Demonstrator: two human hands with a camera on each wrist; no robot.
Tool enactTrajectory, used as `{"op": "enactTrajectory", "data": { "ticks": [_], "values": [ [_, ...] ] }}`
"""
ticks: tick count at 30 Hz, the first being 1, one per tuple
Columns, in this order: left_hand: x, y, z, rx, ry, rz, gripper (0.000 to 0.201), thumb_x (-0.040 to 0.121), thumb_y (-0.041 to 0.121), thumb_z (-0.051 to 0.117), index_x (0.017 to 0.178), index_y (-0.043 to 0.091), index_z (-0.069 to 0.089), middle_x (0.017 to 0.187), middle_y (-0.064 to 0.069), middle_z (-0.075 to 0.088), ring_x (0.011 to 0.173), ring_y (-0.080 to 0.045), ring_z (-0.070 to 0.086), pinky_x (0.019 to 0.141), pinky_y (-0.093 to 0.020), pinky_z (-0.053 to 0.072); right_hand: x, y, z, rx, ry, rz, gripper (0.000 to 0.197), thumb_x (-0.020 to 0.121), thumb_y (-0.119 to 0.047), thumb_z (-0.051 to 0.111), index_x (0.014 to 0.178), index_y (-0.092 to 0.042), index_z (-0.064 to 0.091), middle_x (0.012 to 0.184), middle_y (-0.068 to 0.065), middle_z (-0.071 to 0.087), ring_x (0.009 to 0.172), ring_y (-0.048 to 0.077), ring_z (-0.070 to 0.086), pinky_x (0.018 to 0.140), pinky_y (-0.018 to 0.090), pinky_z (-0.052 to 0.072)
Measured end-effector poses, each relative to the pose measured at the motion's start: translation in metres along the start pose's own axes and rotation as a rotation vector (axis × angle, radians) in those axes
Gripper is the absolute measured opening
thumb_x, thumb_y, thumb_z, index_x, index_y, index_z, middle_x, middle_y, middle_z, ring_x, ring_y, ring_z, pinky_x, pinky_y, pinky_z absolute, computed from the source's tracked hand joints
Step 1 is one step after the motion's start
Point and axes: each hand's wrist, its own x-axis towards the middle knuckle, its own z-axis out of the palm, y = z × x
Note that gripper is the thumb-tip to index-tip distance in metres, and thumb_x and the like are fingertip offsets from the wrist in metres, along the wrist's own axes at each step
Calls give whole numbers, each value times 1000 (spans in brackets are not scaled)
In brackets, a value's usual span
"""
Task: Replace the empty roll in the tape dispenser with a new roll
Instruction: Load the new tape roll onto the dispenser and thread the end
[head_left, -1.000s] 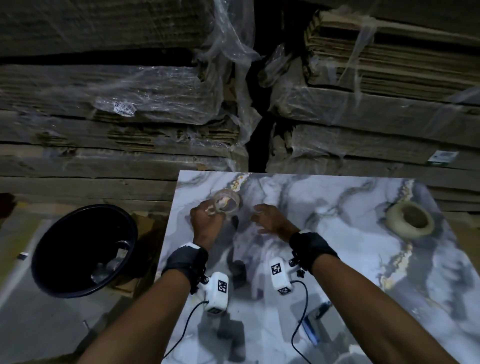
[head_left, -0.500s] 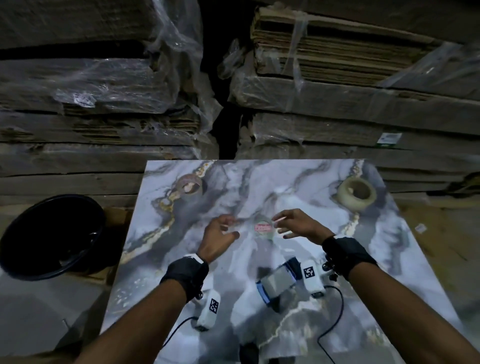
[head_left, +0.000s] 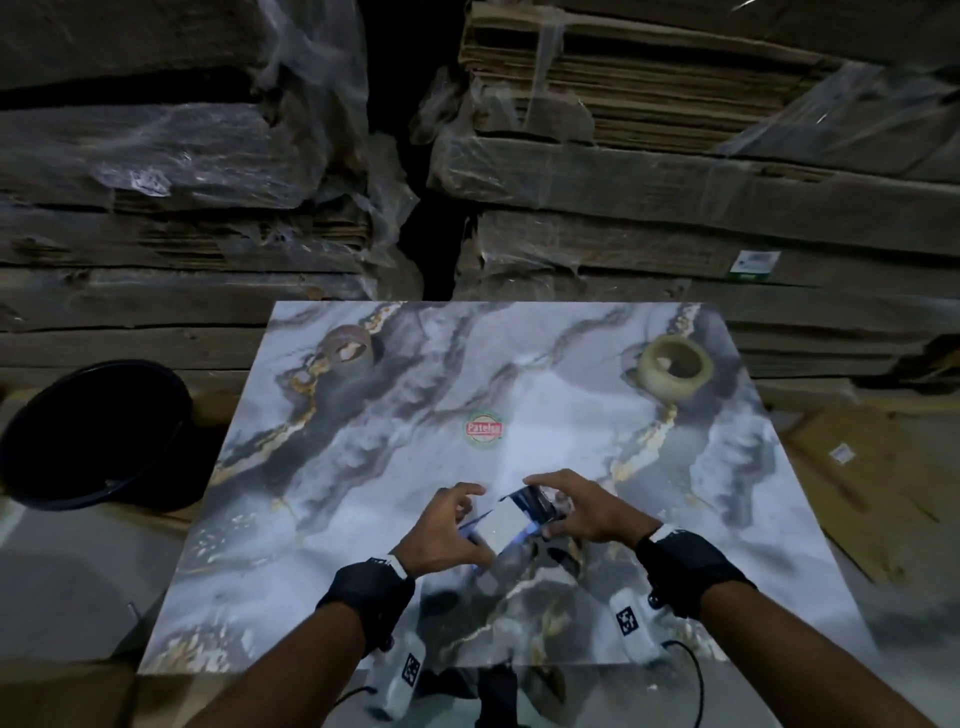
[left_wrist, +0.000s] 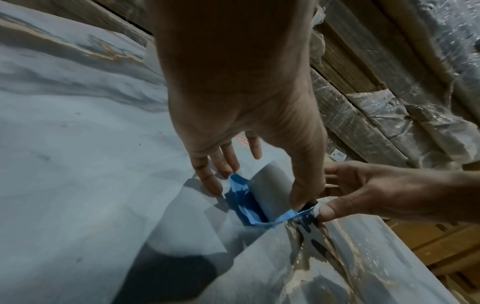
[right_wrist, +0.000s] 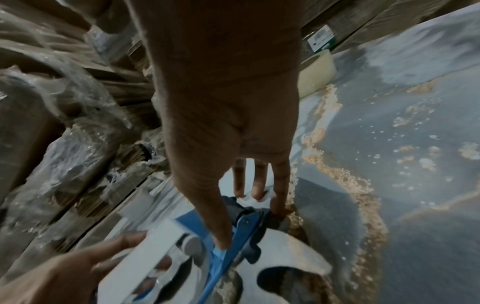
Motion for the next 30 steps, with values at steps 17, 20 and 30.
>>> {"op": "enactTrajectory", "data": {
  "ticks": [17,20,30],
  "values": [
    [-18,20,15,-77,360,4,38,76,11,86,109,25,74,105,7,76,89,0,70,77,-13,55,2,11,10,1,217,-119,71,74,-34,90,136,-11,63,129,8,65,117,16,55,106,36,46],
    [-9,27,10,-125,373,-26,32,83,11,83,112,20,73,97,5,74,86,-11,72,77,-20,59,2,16,8,16,237,-125,66,76,-56,76,126,-15,70,115,8,72,110,25,63,98,42,51],
    [39,44,-5,-26,361,-62,45,86,30,81,125,11,71,102,-6,67,88,-23,69,89,-48,60,8,10,4,238,251,54,25,90,-34,76,109,-19,70,98,-4,75,91,11,67,82,24,50]
  ]
}}
